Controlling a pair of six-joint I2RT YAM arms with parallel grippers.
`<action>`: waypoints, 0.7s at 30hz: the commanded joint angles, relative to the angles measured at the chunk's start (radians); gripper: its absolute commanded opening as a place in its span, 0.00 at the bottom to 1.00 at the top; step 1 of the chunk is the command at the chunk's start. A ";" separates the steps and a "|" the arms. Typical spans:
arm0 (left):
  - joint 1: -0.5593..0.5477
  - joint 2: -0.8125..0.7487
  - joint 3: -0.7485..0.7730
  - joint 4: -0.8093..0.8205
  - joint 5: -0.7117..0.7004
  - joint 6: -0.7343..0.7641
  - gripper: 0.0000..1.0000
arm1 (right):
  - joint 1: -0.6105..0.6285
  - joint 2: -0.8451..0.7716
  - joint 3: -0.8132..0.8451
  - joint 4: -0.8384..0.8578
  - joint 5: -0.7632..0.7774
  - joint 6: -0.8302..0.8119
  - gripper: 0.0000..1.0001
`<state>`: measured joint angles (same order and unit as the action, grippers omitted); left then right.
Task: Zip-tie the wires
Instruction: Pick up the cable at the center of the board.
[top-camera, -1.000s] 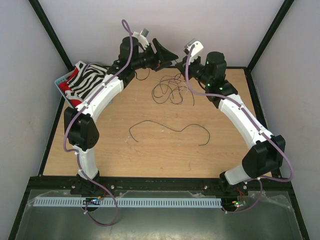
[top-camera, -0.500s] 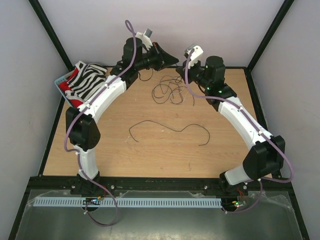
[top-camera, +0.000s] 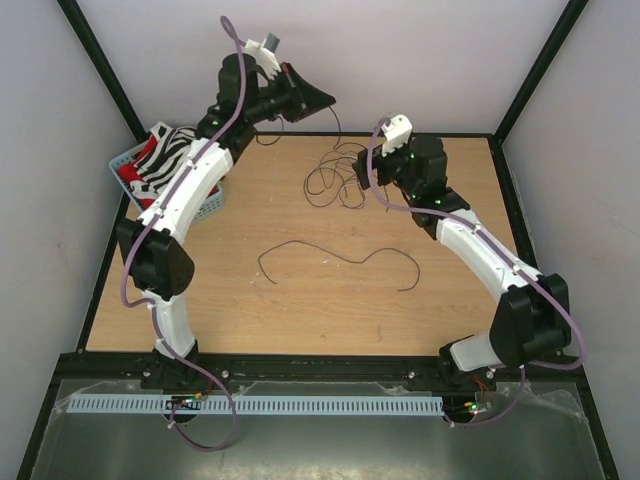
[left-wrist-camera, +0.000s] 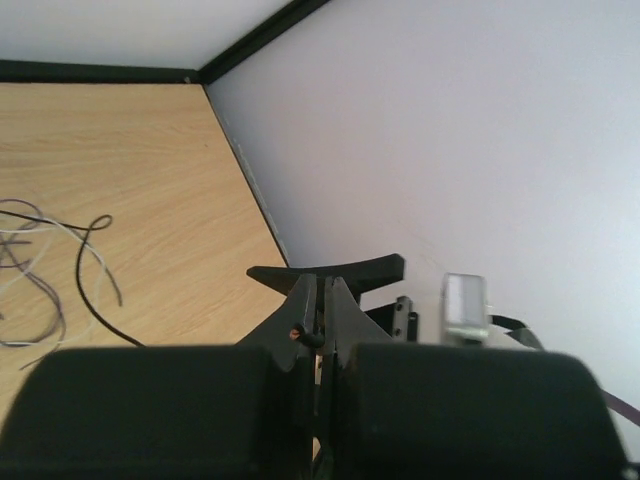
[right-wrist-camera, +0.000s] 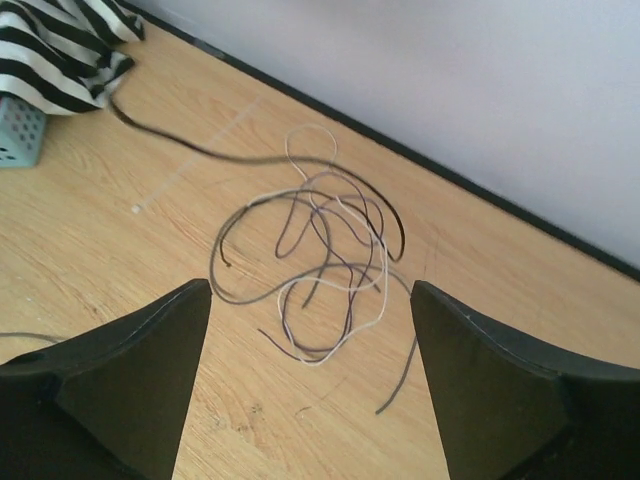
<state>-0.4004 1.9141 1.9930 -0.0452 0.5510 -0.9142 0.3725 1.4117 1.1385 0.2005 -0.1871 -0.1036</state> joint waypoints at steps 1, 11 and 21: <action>0.020 -0.072 0.017 -0.032 0.024 0.039 0.00 | -0.037 0.082 -0.055 0.120 0.054 0.070 0.92; 0.020 -0.100 0.013 -0.049 0.032 0.041 0.00 | -0.049 0.397 0.078 0.196 0.118 0.100 0.95; 0.020 -0.127 -0.006 -0.059 0.030 0.051 0.00 | -0.084 0.548 0.216 0.245 0.064 0.181 0.88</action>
<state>-0.3813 1.8412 1.9919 -0.1120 0.5694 -0.8783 0.3107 1.9469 1.3018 0.3698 -0.0776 0.0261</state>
